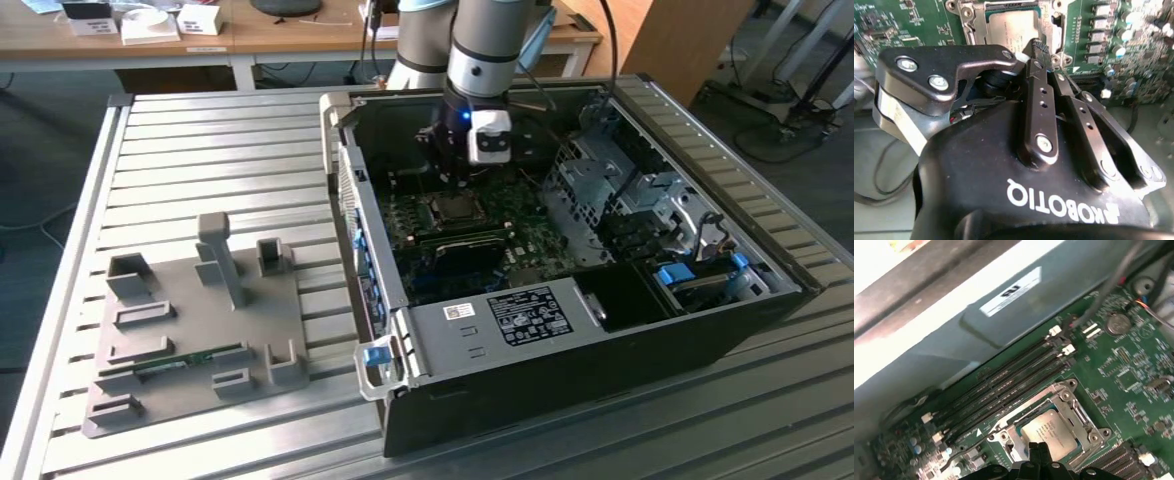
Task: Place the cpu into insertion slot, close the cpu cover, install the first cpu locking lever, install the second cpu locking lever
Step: 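Install the first cpu locking lever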
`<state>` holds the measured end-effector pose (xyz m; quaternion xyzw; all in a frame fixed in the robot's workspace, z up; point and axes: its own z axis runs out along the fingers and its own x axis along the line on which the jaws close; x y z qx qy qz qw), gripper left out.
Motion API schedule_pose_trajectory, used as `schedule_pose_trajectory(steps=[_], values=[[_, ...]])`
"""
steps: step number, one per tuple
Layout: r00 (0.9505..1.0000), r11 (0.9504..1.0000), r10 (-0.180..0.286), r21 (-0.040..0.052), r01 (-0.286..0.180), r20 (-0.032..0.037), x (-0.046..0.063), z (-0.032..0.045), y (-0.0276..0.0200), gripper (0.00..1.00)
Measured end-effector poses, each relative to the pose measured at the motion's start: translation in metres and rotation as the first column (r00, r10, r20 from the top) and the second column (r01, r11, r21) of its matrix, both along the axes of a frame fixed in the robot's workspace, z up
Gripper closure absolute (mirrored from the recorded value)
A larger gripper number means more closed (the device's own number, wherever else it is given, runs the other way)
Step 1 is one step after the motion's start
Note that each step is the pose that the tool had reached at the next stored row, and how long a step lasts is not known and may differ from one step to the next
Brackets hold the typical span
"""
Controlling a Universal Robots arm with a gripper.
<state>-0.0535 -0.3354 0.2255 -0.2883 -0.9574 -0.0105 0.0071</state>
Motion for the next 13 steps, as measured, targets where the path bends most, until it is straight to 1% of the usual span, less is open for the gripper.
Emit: schedule_pose_trajectory(steps=[2,4,11,13], values=[[0.9994,0.9994,0.036,-0.0001,-0.036,0.0000,0.0000,-0.0005,0.0000,0.89],[0.9985,0.9985,0.055,-0.0003,-0.055,-0.0002,-0.0001,-0.0005,0.0000,0.89],[0.9984,0.9984,0.056,0.0000,-0.056,0.0000,0.0000,-0.0006,0.0000,0.89],[0.9980,0.9980,0.063,0.0000,-0.063,0.0000,0.0000,-0.0007,0.0000,0.89]])
